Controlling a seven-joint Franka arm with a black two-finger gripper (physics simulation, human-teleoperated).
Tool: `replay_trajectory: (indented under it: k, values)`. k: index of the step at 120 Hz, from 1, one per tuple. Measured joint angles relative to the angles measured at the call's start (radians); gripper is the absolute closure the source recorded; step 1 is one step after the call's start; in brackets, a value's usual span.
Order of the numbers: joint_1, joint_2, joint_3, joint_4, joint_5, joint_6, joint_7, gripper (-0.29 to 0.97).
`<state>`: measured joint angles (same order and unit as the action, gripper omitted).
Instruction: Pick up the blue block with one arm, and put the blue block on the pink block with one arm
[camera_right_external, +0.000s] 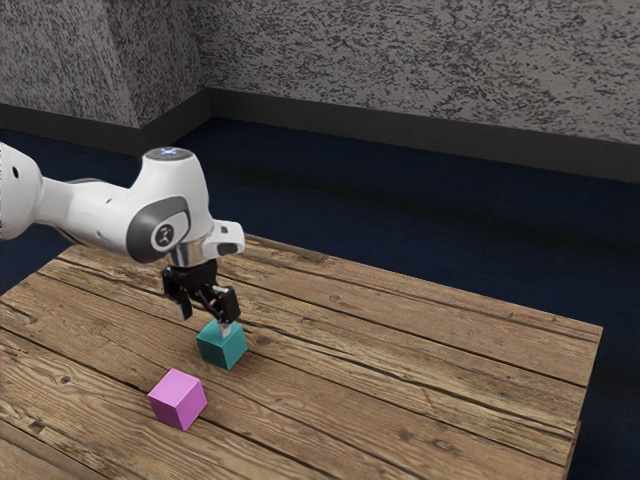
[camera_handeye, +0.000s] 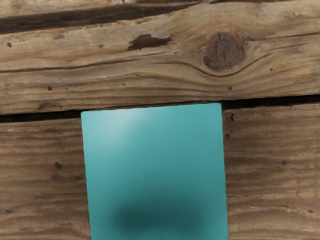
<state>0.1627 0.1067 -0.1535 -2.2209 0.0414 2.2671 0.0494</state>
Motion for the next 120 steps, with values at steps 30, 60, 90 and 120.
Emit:
replay_trajectory:
  k: [30, 60, 90, 120]
  values:
    - [-0.001, 0.047, 0.0, 0.026, 0.004, -0.001, 0.003, 0.0]
    - [-0.004, 0.107, 0.002, 0.059, 0.006, -0.002, 0.004, 0.0]
    - [-0.004, 0.15, 0.003, 0.092, 0.008, -0.003, 0.005, 0.0]
    - [-0.002, 0.193, 0.003, 0.108, 0.017, -0.002, 0.007, 0.03]
